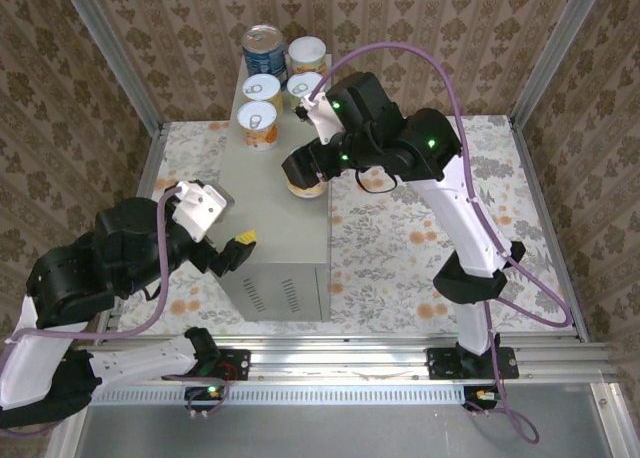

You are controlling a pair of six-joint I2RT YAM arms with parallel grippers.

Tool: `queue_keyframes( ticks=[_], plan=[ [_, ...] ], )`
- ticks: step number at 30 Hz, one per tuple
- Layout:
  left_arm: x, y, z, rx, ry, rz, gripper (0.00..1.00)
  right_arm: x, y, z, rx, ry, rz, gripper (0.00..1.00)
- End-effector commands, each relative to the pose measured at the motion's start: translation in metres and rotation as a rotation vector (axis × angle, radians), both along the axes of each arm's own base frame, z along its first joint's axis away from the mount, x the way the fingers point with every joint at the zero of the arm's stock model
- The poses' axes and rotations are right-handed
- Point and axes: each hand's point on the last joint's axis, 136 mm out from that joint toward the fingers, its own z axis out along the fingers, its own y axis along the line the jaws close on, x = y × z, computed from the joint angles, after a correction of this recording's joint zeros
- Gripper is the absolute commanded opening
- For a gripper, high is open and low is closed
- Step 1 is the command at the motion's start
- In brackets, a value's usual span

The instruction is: Place and organize the canned foods onto the counter

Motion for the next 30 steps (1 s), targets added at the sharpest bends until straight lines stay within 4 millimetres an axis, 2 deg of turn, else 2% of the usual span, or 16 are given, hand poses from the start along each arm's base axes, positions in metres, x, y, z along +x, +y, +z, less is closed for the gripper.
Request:
queue_keyframes(
  ticks=[1,8,15,20,26,30],
  plan=[
    [0.000,0.005,0.002,0.004,-0.026,0.002,1.00,0.008,0.004,0.008,0.004,-0.063,-0.018,0.81],
    [-0.002,0.008,0.004,-0.009,-0.021,0.005,1.00,0.012,0.011,0.011,0.014,-0.089,-0.021,0.82],
    [-0.004,0.009,0.006,-0.022,-0.019,0.004,1.00,0.008,0.004,0.039,0.052,-0.181,-0.023,0.99],
    [-0.004,0.007,0.006,-0.027,-0.012,0.001,1.00,0.000,-0.008,0.049,0.042,-0.247,-0.042,1.00],
    [-0.004,0.003,0.006,-0.031,-0.008,-0.007,1.00,-0.017,-0.028,0.051,0.105,-0.322,-0.060,1.00],
    [-0.002,0.000,0.005,-0.030,-0.006,-0.009,1.00,-0.028,-0.038,0.038,0.129,-0.331,-0.059,1.00]
  ],
)
